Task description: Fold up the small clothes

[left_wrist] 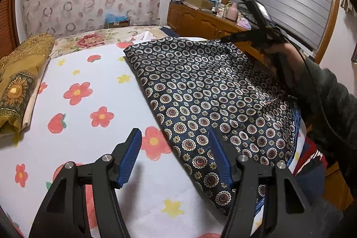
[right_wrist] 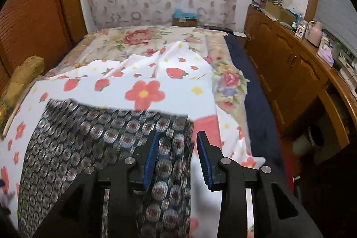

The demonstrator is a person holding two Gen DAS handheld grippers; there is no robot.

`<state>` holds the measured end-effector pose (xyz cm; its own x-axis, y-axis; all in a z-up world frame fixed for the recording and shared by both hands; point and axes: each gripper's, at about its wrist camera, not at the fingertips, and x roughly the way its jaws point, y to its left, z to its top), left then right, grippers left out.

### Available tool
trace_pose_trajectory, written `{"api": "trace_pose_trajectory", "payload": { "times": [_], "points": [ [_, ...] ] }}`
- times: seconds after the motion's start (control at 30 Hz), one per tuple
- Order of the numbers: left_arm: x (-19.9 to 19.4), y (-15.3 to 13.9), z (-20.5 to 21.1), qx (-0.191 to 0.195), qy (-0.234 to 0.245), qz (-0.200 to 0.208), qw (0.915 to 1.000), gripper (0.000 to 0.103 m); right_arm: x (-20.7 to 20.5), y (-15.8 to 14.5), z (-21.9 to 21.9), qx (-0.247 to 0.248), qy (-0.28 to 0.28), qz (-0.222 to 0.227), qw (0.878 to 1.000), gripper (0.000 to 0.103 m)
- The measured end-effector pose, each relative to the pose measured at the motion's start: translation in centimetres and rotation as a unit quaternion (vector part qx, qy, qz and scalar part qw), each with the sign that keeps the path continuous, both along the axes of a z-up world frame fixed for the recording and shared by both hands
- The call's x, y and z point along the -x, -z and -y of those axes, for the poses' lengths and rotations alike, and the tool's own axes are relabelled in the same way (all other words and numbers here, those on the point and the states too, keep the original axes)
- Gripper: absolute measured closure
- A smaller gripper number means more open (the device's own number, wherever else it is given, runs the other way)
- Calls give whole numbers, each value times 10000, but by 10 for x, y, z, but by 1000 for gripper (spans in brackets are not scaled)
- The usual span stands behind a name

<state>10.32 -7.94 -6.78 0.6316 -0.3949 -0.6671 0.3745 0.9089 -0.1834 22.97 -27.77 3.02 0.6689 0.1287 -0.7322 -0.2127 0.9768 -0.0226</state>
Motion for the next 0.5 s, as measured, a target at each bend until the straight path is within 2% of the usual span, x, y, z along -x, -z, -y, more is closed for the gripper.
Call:
{"api": "trace_pose_trajectory", "payload": {
  "times": [0.1,0.13,0.17,0.2,0.27,0.33,0.37,0.43,0.47,0.5],
  "points": [
    [1,1,0,-31,-3,-22,10000,40,-29,19,-9,-46,1,-255,9997,67],
    [1,2,0,-43,3,-24,10000,40,-42,24,-10,-86,-31,-364,9993,71],
    [0,3,-1,-49,-1,-27,10000,40,-47,27,-11,-103,-73,-414,9991,96],
    [1,3,-1,-49,-6,-32,10000,40,-50,27,-12,-113,-152,-405,9990,101],
    [1,4,-2,-44,-7,-37,10000,40,-46,18,-11,-92,-237,-64,9997,101],
    [1,5,-2,-38,-5,-47,10000,40,-32,-1,-1,-181,58,498,9986,101],
    [1,5,-2,-27,-4,-50,10000,40,-32,-3,5,-282,171,589,9977,101],
    [2,6,-2,-18,-13,-68,10000,40,-37,0,10,-254,213,438,9985,99],
    [2,7,-1,-16,-10,-75,10000,40,-39,3,10,-133,231,291,9992,90],
    [2,7,-1,-16,-6,-72,10000,40,-41,6,12,11,283,202,9994,86]
  ]
}}
